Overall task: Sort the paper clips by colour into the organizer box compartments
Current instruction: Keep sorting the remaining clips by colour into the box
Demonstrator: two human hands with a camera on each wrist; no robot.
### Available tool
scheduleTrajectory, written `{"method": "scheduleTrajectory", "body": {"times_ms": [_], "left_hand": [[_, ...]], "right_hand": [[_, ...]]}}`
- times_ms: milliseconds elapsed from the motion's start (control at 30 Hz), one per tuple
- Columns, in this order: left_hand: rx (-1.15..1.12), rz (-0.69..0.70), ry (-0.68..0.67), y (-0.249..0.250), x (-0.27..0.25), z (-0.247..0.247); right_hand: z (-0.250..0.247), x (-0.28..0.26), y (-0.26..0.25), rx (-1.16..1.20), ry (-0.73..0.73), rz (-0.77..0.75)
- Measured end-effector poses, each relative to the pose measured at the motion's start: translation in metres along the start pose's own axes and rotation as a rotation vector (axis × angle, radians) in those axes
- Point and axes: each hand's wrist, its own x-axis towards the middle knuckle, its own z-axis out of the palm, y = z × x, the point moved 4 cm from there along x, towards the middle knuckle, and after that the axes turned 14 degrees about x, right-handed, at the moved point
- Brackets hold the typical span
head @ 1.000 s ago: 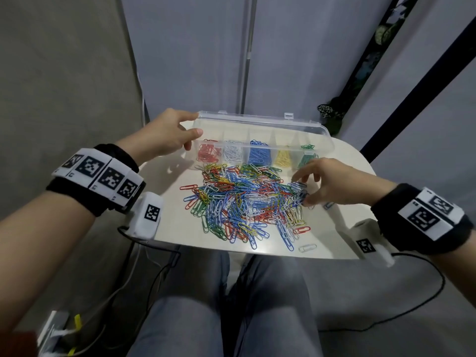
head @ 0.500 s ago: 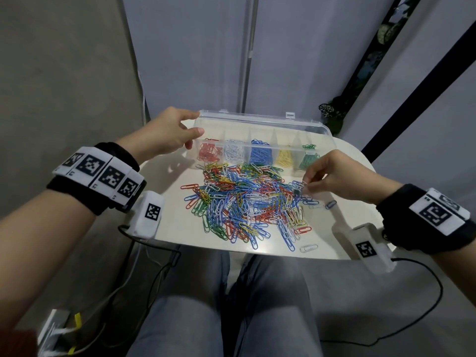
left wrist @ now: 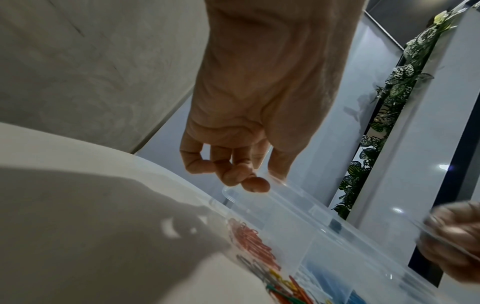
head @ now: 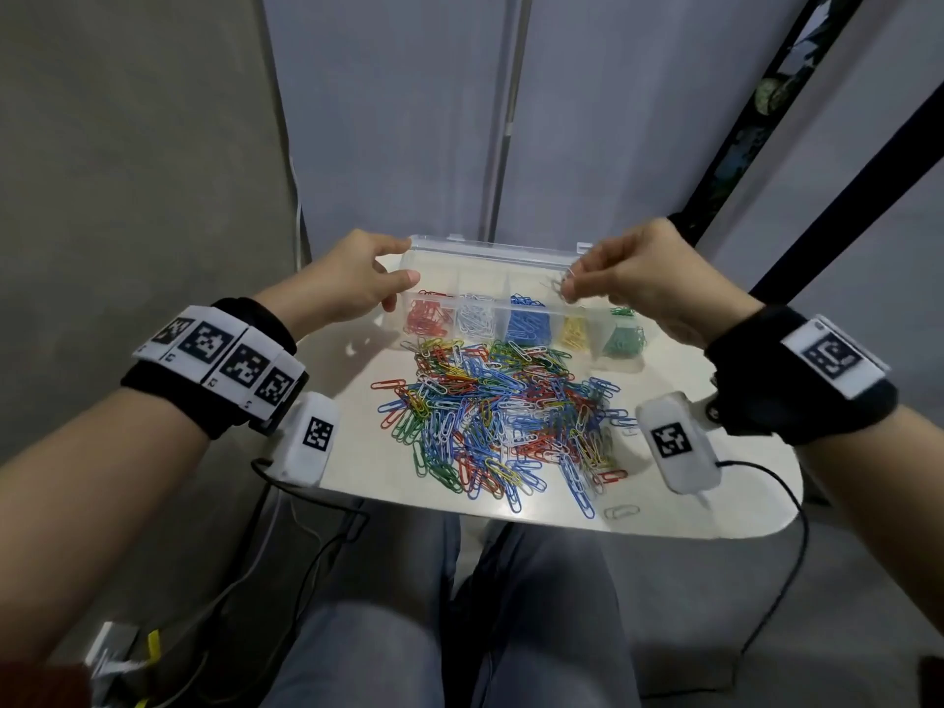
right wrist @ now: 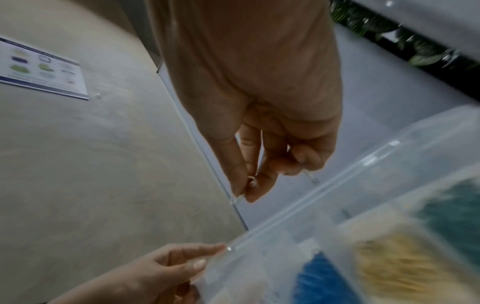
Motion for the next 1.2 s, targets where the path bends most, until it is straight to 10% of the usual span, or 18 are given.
{"method": "scheduleTrajectory", "body": {"times_ms": [367,533,733,1200], "left_hand": [[0.013,-0.010,-0.008,0.000,-0.001,-0.001],[0.016,0.005,0.003,-0.001,0.002,0.001],[-0.021,-0.001,0.015,-0.003,0.003,0.003],[0.001,-0.015,0.010,-0.001,0.000,0.001]], "right_hand": [[0.047,0.030,-0.008,-0.128,0.012,-0.027],[0.008,-0.017,-0.008,-0.298,-0.221,-0.133],[-0.030,-0.052,0.048,-0.618,-0.391,0.077],[-0.031,-0.057,0.076,-0.635,-0.262,0.055]]}}
